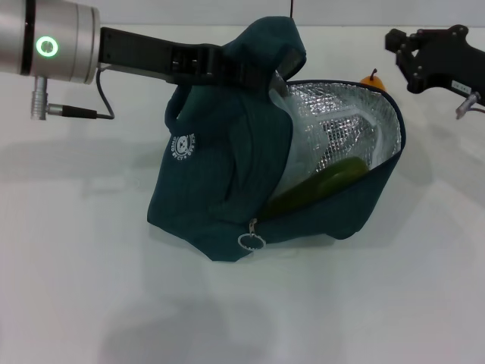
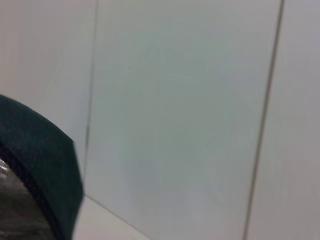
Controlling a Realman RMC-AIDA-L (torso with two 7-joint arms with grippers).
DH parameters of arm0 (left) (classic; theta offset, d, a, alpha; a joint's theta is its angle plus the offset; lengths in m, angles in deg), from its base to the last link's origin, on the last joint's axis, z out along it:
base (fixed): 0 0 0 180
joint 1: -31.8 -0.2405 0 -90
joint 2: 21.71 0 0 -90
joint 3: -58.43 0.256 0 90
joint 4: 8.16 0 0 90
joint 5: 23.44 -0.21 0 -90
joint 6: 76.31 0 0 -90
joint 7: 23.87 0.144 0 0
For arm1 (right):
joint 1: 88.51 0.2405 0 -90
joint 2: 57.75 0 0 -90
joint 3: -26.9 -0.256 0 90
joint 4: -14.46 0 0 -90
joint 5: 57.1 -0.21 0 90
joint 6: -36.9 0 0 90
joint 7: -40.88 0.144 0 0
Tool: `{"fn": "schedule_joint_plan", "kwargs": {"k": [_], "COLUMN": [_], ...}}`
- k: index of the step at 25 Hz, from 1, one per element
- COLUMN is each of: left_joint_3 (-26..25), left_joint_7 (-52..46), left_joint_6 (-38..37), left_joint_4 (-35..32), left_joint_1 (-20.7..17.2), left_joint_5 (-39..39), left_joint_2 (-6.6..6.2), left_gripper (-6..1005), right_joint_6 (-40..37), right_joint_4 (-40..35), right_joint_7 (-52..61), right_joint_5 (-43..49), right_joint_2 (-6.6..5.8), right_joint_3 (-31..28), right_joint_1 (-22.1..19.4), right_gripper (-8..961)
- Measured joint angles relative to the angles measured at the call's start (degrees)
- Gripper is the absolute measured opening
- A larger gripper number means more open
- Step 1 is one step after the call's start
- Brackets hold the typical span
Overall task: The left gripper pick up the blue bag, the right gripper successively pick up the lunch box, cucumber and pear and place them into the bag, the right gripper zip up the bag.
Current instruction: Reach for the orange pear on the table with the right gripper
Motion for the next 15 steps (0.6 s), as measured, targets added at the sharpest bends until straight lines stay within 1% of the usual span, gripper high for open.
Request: {"fn": "schedule_joint_plan", "kwargs": {"k": [3, 8, 15], "left_joint_3": [0.00, 0.00, 0.00], "left_joint_7": [-0.05, -0.04, 0.14], "left_joint_6": [0.00, 0.00, 0.10], "left_joint_4": [-0.02, -0.02, 0.10], "left_joint_1": [0.00, 0.00, 0.26], "left_joint_5": [0.00, 0.00, 0.00], "left_joint_2": [-0.02, -0.04, 0.00], "left_gripper": [56, 56, 56], "right_joint_6": [-1.66, -1.15, 1.36], "right_joint_4": [0.52, 1.68, 3.78], "right_joint_7": [0.01, -0.02, -0.27], "right_joint_5": [0.00, -0.01, -0.01], "right_joint_2": [-0.01, 0.04, 0.08], "right_joint_3": [-0.35, -0.27, -0.49], "right_joint_1": [-0.01, -0.12, 0.12], "right_gripper": [42, 54, 344]}}
